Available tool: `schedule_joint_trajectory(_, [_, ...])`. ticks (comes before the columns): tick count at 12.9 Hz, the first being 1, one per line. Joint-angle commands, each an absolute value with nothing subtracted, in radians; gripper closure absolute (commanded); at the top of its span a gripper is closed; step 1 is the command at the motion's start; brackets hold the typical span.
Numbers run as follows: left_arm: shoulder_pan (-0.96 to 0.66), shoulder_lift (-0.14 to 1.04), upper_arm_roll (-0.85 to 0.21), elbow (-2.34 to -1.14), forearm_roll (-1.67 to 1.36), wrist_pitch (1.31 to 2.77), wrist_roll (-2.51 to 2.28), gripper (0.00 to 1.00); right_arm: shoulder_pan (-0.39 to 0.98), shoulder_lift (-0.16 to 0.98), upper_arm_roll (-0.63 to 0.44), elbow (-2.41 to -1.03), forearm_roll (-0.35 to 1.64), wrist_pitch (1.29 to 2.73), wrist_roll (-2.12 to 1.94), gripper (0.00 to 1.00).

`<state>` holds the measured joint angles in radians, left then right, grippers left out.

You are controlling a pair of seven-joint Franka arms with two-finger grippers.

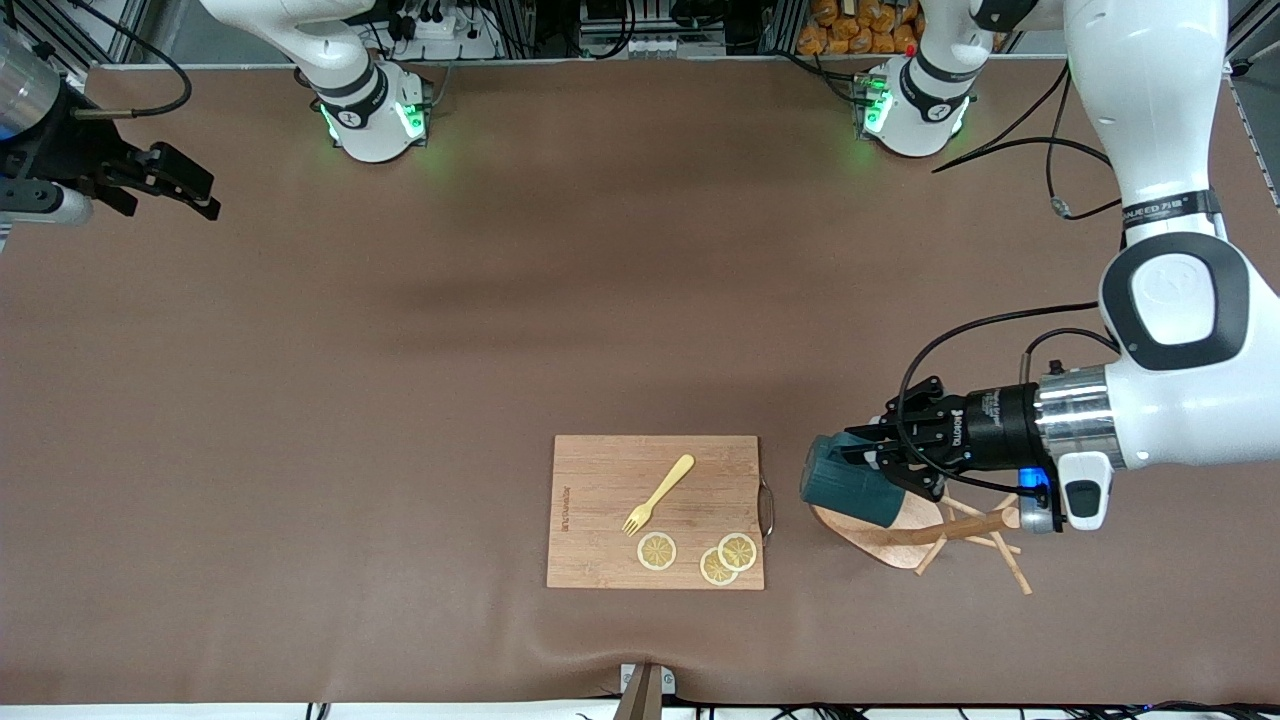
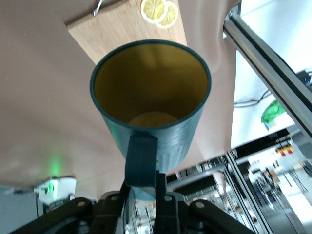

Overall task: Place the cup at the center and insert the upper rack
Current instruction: 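Tilt the mug sideways and slide it onto a stand peg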

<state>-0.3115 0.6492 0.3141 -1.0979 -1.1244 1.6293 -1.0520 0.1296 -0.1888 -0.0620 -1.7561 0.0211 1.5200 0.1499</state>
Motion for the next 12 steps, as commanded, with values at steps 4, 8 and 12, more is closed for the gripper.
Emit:
schedule_joint_trajectory(4, [-0.229,0.707,0.301,-1.103,-1.27,1.562,-0.971,1.0,0.133,-0.207,-0.06,-1.77,0.032,1.514,0.143,0.0])
schedule_joint_trajectory(8, [-0.173,0.736,0.299,-1.104,-1.322,1.534,-0.93,1.0,0.133,-0.206,-0.06,-1.772,0.032,1.508,0.143,0.0])
schedule_joint_trajectory(12, [-0.144,0.767,0.299,-1.112,-1.364,1.505,-0.881,1.0,0.141,-0.206,-0.058,-1.776,0.032,1.506,0.143,0.0])
